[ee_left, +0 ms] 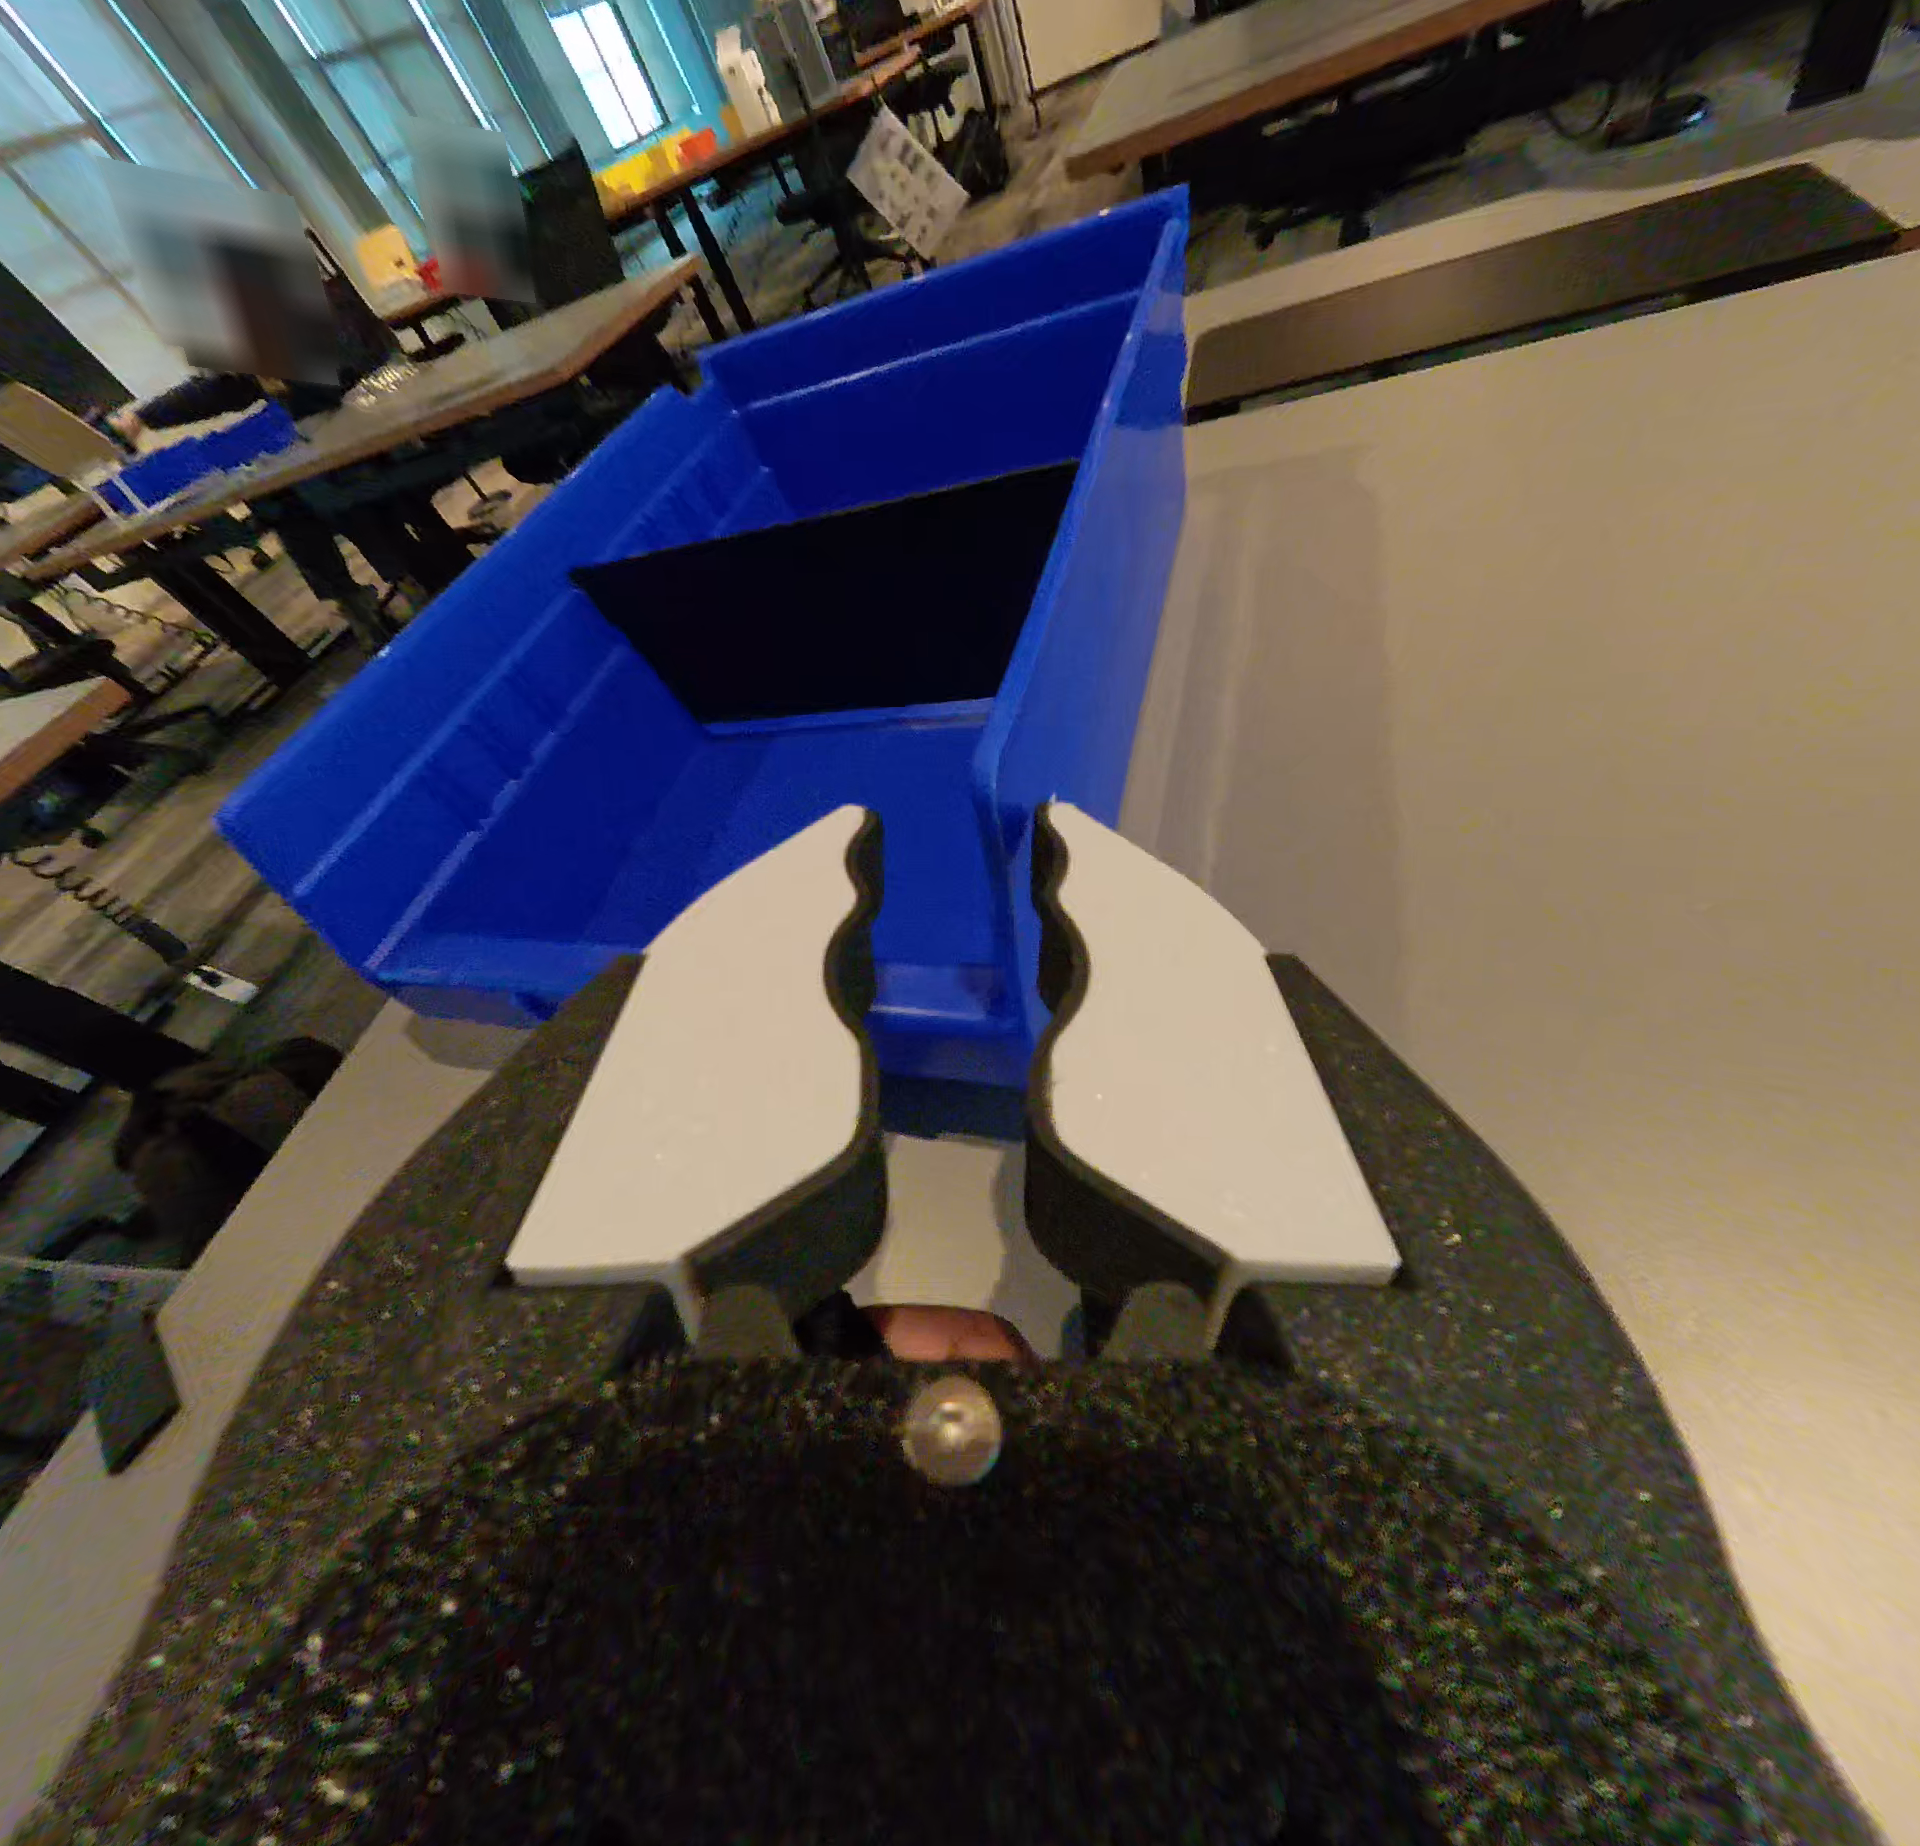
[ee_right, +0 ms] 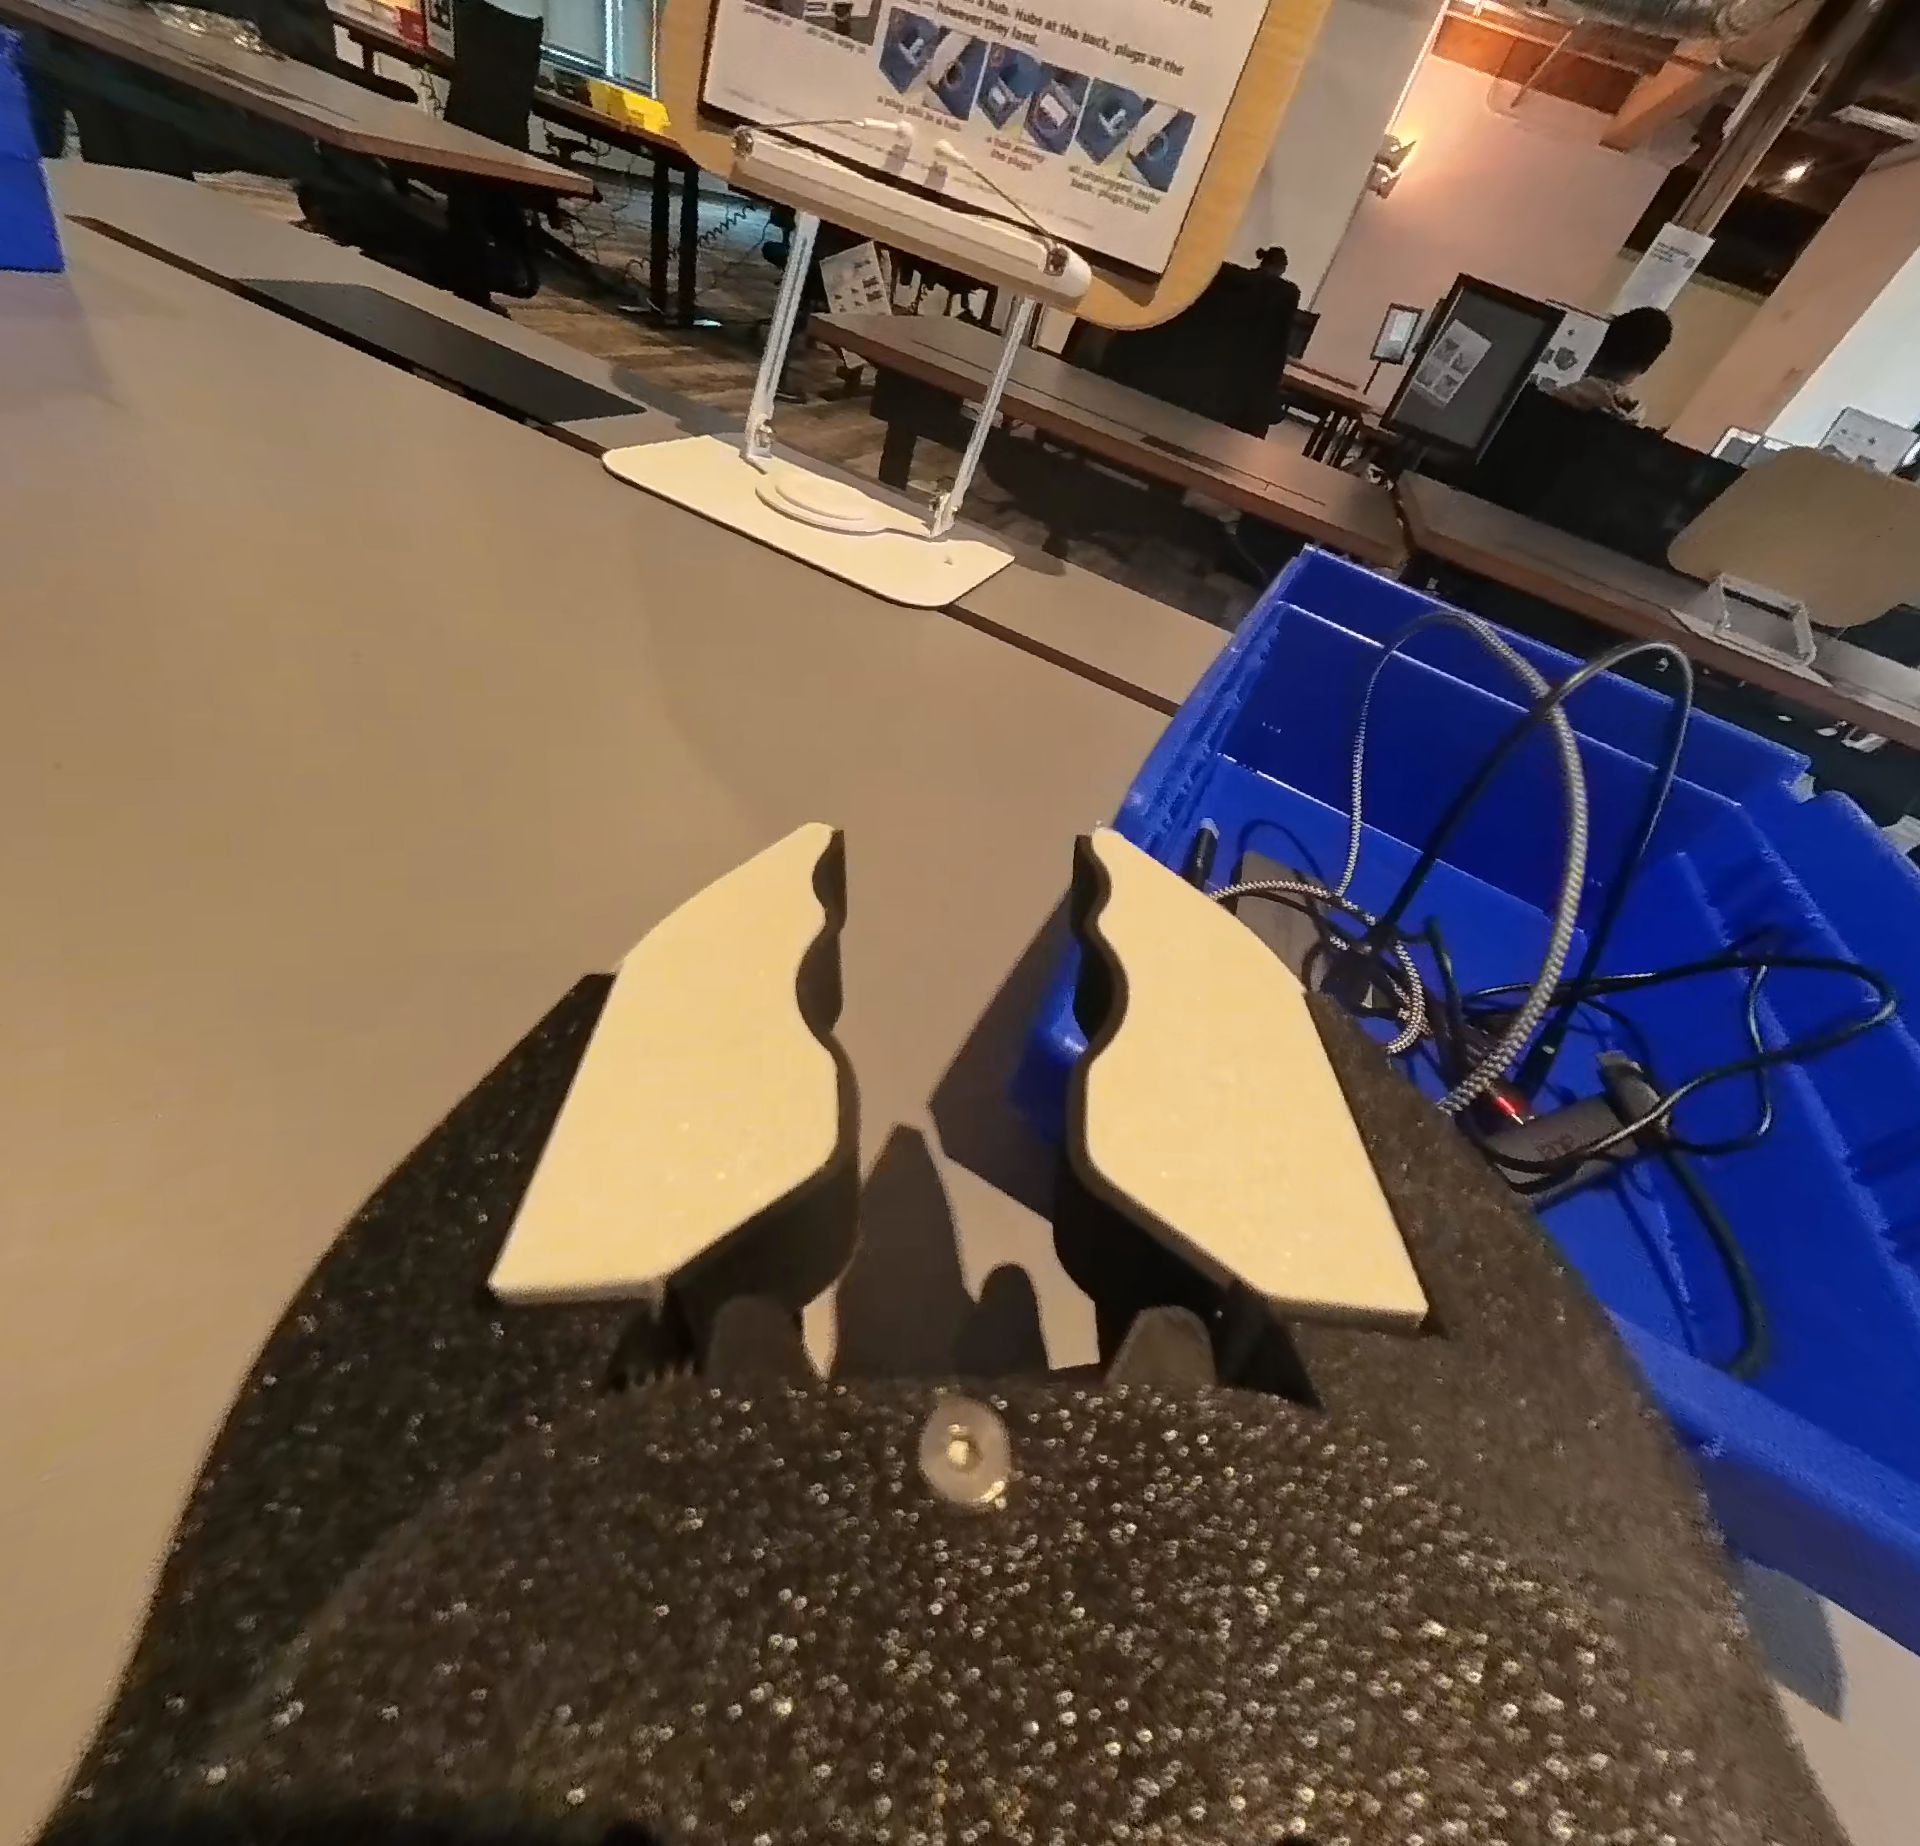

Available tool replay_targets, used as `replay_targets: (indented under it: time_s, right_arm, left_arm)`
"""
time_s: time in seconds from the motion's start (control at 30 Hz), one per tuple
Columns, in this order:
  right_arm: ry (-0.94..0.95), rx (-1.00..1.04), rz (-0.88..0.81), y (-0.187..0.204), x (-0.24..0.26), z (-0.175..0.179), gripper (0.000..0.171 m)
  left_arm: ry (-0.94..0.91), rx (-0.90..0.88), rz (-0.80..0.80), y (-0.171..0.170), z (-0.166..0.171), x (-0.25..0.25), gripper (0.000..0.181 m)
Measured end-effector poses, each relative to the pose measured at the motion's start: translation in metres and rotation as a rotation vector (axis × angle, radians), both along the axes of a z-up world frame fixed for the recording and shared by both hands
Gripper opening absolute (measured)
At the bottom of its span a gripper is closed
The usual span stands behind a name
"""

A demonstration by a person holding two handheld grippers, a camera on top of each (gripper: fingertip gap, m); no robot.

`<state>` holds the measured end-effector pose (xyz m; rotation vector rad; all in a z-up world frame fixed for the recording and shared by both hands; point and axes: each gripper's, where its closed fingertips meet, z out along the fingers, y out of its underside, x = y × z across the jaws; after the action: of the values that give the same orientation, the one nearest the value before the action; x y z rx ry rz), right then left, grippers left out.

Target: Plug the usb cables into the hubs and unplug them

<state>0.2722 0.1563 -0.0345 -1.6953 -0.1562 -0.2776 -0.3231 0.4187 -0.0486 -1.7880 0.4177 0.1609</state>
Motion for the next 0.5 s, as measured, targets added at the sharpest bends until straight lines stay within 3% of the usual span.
replay_targets:
  time_s: [0.3, 0.5]
  right_arm:
    - [0.007, 0.004, 0.011, 0.001, -0.002, 0.0, 0.041]
    - [0.005, 0.004, 0.025, 0.001, -0.005, 0.0, 0.041]
  left_arm:
    - [0.039, -0.014, -0.035, 0.005, -0.004, 0.012, 0.01]
    - [-0.016, -0.039, -0.152, -0.004, -0.004, 0.026, 0.005]
